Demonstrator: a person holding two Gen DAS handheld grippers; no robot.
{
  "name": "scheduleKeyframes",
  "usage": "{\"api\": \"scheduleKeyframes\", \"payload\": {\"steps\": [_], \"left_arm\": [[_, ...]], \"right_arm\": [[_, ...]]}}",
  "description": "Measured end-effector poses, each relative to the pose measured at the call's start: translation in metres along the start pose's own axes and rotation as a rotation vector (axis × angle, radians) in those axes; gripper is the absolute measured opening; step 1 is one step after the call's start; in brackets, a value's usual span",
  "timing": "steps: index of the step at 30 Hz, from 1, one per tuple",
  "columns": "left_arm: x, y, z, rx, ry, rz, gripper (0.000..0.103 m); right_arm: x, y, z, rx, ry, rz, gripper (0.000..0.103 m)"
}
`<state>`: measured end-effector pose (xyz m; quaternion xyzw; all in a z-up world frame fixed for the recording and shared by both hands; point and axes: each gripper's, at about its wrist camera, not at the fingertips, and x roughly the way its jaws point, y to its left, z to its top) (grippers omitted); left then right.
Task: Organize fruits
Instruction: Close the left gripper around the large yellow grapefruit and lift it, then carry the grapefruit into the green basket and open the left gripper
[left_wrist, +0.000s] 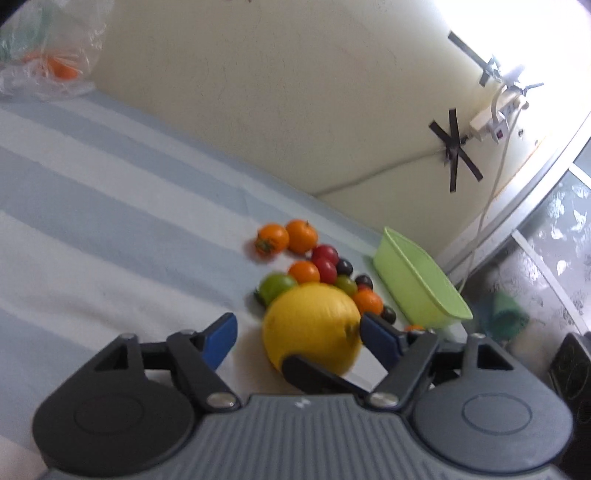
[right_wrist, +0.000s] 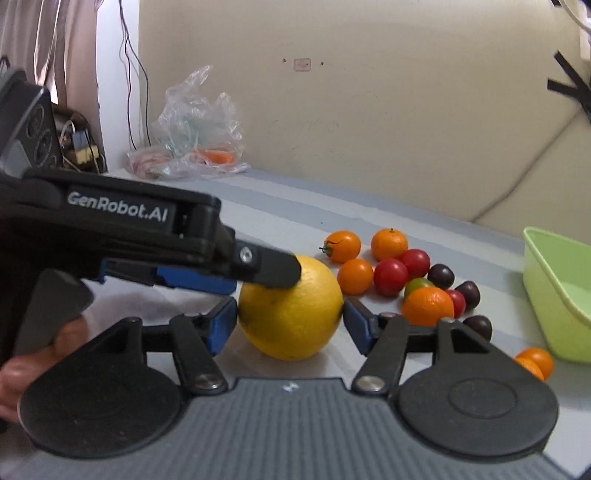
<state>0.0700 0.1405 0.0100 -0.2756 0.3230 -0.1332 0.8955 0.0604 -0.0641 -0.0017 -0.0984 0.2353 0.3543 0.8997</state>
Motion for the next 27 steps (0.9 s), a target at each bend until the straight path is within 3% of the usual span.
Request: {"api": "scheduleKeyframes", "payload": {"steps": [1,4,7,12,17,21,27], "left_arm": [[0.002,-0.003,-0.002,0.004,0.007,-0.009,0.061],[0.003,-0.017,-0.007,0.051,0.006,0.022,0.059],[0.002,-0.037,-0.01,0.099,0.004,0.04,0.059],[0.019,-0.089,0.002,0.167,0.002,-0.045,0.058],[0.081,-0.162,0.018,0.28,0.017,-0.123,0.059],[0.139,-0.198,0.023,0.287,0.077,-0.171,0.059],[0.189,-0.216,0.017,0.253,0.138,-0.134,0.059]], "right_arm": [[0.002,0.002,-0.002,-0.015,-0.001,-0.011,0.067],[0.002,0.003,-0.006,-0.04,-0.012,-0.039,0.065],[-0.009,-0.01,-0.007,0.029,-0.025,-0.029,0.064],[-0.049,-0.028,-0.008,0.031,-0.138,-0.145,0.064],[-0.074,-0.092,-0.002,0.089,-0.196,-0.298,0.064],[-0.076,-0.154,-0.003,0.139,-0.183,-0.413,0.064],[-0.06,-0.209,-0.014,0.225,-0.123,-0.441,0.064]]}}
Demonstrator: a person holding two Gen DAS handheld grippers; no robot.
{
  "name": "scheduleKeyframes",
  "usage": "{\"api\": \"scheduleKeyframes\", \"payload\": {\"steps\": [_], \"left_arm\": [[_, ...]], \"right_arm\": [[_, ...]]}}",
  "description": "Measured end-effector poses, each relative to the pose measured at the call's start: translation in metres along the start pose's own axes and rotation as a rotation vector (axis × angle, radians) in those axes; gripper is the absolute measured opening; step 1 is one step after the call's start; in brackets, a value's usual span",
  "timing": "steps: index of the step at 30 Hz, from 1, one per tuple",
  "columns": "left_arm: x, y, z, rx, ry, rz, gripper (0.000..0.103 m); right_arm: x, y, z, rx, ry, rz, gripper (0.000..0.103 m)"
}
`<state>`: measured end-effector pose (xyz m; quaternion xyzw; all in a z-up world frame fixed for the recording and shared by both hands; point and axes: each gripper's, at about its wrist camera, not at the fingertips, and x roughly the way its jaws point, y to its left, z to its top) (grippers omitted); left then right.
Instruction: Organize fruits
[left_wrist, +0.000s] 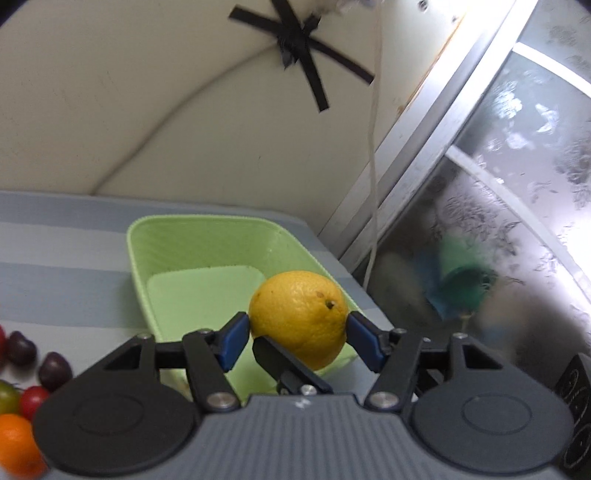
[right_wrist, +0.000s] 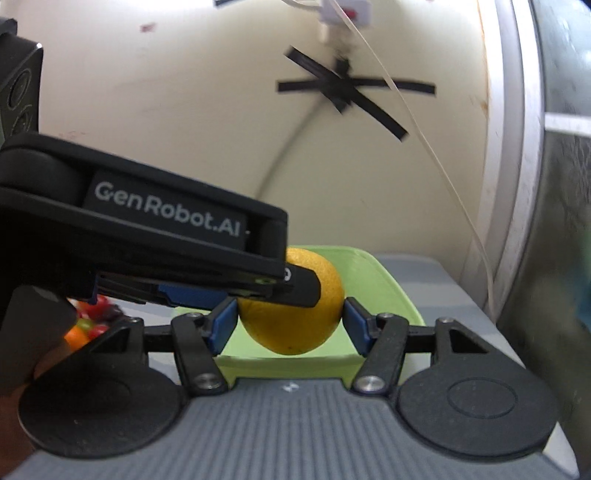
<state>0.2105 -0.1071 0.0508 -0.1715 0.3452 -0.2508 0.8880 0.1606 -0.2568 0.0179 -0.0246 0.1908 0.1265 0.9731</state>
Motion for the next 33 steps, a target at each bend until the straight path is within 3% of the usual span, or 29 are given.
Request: {"api": "scheduleKeyframes", "payload": {"steps": [4,10,18,20,27,33], "left_arm": [[0.013,0.0,-0.002,-0.005,0.021,0.033,0.06],[0.006,-0.008,-0.006,0.021,-0.003,0.062,0.061],[-0.082,-0.021,-0.031,0.147,-0.207,0.143,0.068],[-0.107,-0.018,-0.045,0.173,-0.251,0.175,0.07],[-0.159,0.006,-0.103,0.198,-0.312,0.31,0.071],[-0.17,0.027,-0.137,0.208,-0.336,0.47,0.071]], "right_arm": [[0.015,0.0,0.0,0.026,0.012,0.002,0.065],[0.003,0.004,0.0,-0.028,-0.05,-0.004,0.066],[-0.033,0.005,0.001,0.013,-0.091,-0.024,0.069],[-0.043,0.006,-0.003,0.046,-0.076,-0.023,0.076],[-0.068,0.01,-0.03,0.212,0.014,-0.021,0.082],[-0.078,0.035,-0.05,0.177,0.088,-0.029,0.082]]}}
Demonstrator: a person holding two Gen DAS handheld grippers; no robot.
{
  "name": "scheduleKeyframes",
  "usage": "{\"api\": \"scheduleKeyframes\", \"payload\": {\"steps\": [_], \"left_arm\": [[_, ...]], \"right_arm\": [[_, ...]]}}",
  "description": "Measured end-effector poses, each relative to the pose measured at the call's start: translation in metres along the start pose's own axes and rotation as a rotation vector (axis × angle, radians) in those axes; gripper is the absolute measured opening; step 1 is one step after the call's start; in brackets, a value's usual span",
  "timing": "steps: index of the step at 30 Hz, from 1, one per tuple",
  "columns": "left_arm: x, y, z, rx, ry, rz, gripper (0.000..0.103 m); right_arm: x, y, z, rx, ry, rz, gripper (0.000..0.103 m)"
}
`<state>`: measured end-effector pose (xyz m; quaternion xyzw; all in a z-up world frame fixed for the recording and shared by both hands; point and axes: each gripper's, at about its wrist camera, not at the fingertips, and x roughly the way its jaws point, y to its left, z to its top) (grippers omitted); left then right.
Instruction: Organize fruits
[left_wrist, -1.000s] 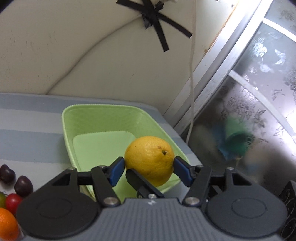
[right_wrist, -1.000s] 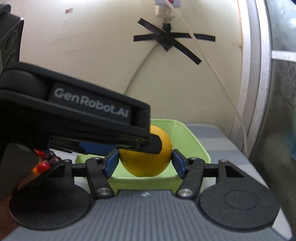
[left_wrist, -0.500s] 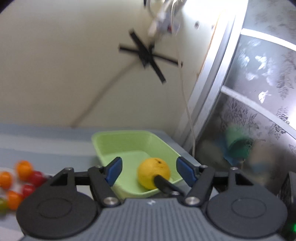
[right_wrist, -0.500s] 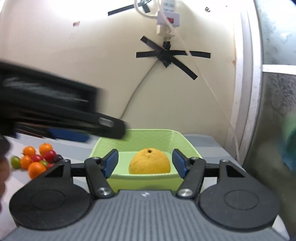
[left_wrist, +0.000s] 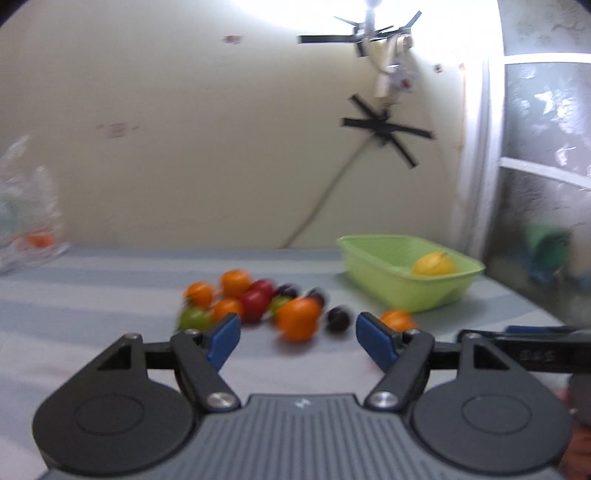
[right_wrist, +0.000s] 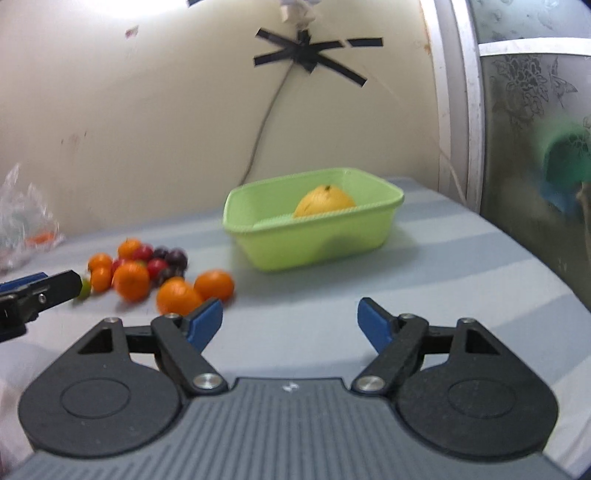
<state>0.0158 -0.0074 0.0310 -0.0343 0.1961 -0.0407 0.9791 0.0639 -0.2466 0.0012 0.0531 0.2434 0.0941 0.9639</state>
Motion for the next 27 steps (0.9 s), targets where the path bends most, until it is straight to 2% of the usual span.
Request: {"api": "scheduleKeyframes", "payload": {"steps": [3,6,11,18,27], "left_arm": [[-0.002,0.008,-0.008,-0.024,0.003,0.059,0.071],[-0.007,0.017,-0.012,-0.058,-0.005,0.088,0.074],[-0.008,0.018,-0.014,-0.052,-0.015,0.139,0.075],[-0.007,0.021,-0.013,-0.053,-0.02,0.163,0.078],[-0.007,0.017,-0.013,-0.014,-0.028,0.173,0.087]], "right_arm": [[-0.004,0.011,-0.009,-0.023,0.024,-0.013,0.082],[-0.007,0.022,-0.015,-0.048,0.044,-0.034,0.082],[-0.006,0.028,-0.017,-0.075,0.061,-0.05,0.082],[-0.002,0.027,-0.018,-0.069,0.083,-0.063,0.083],[-0.001,0.03,-0.02,-0.106,0.088,-0.068,0.084]]}}
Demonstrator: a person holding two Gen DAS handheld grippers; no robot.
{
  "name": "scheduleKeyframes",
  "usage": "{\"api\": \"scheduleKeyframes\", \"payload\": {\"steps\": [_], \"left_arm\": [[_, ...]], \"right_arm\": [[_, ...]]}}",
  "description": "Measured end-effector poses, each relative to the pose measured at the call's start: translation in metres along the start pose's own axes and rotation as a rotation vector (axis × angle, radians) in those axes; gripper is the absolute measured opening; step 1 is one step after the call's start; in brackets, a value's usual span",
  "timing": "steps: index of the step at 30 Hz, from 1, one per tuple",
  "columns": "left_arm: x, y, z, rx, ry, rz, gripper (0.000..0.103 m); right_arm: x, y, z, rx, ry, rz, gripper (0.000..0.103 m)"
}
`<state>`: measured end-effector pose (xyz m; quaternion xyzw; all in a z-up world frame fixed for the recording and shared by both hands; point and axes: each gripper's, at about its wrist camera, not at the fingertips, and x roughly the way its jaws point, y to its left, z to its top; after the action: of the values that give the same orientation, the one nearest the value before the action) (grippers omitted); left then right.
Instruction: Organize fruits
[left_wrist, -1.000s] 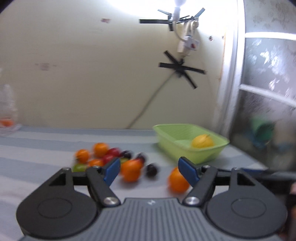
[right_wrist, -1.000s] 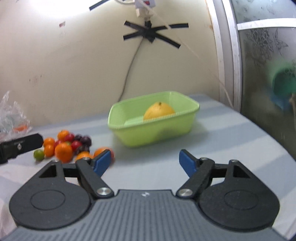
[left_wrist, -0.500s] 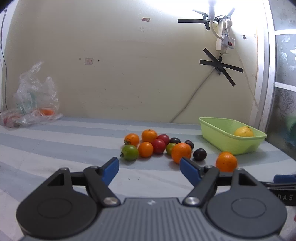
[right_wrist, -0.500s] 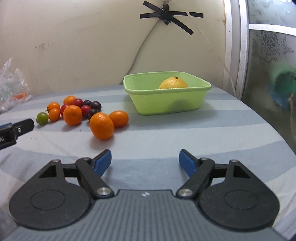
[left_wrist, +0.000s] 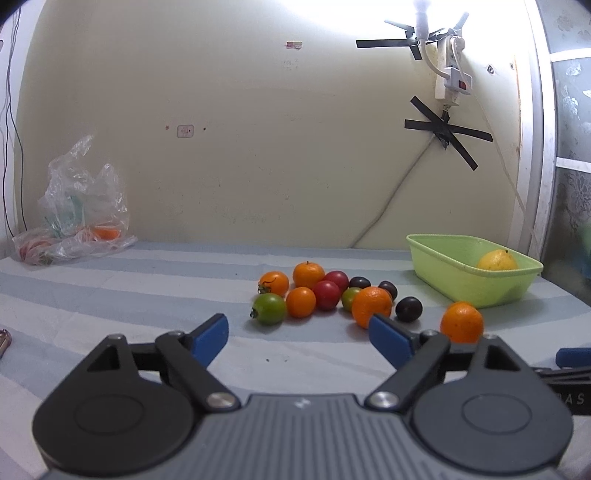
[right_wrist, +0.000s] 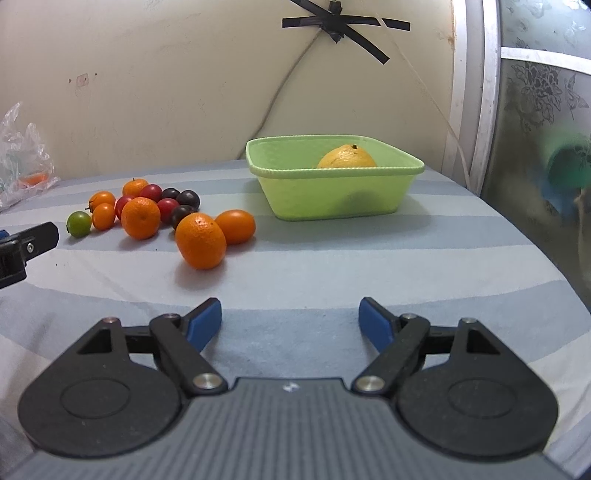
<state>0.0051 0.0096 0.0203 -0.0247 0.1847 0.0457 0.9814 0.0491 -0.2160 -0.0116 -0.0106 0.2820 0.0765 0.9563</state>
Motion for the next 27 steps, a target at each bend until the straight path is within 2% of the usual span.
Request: {"api": "scheduleKeyframes", "payload": {"steps": [27], "left_arm": [[0.0036,-0.0044,0.0007,0.045,0.013,0.024,0.095]], "right_arm": [[-0.0001,-0.0031,0.0,0.004,-0.008,0.011,0.085]]}}
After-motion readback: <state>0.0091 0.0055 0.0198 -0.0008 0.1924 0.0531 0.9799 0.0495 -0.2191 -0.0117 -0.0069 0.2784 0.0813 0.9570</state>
